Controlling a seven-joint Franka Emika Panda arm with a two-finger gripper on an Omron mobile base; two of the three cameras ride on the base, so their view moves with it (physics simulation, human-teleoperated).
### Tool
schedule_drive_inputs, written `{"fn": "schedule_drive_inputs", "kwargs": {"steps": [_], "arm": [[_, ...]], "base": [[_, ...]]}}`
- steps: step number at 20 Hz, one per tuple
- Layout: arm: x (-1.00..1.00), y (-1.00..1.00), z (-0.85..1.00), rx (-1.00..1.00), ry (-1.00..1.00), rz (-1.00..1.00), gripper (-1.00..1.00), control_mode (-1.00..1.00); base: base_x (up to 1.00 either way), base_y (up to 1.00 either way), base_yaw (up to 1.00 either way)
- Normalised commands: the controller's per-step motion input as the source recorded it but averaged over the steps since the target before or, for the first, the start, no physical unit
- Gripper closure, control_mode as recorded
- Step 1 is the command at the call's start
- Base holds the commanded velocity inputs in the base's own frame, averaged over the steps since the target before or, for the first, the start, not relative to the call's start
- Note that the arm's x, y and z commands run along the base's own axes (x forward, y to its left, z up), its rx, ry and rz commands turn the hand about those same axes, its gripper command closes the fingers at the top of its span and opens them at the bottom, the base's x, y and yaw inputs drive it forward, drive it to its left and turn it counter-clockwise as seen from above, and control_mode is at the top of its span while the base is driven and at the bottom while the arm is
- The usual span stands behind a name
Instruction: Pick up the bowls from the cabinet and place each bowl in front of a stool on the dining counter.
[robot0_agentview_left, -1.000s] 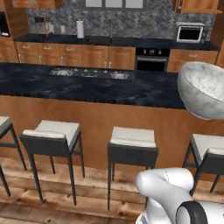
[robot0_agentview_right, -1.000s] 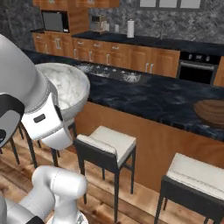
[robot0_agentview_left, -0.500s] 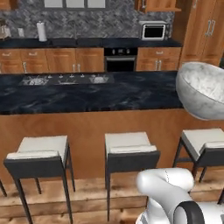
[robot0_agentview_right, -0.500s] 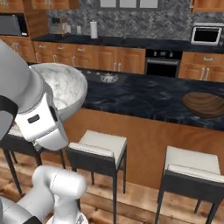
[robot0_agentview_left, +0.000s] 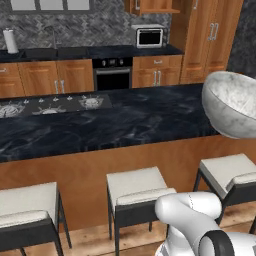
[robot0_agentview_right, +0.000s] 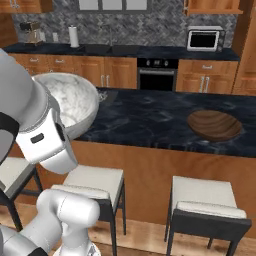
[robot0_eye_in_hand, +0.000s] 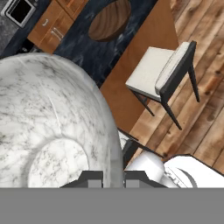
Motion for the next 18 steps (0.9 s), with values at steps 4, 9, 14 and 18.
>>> {"fn": "schedule_drive_inputs", "kwargs": {"steps": [4, 9, 14, 18], "arm": [[0.00, 0.00, 0.00, 0.00, 0.00, 0.00, 1.00, 1.00], [0.00, 0.00, 0.00, 0.00, 0.00, 0.00, 1.00, 1.00], [0.00, 0.00, 0.00, 0.00, 0.00, 0.00, 1.00, 1.00], [0.00, 0.00, 0.00, 0.00, 0.00, 0.00, 1.00, 1.00]], "base": [[0.92, 0.30, -0.20], [0.73, 0.21, -0.13], [0.14, 0.15, -0.08], [0.03, 0.06, -0.05]]}}
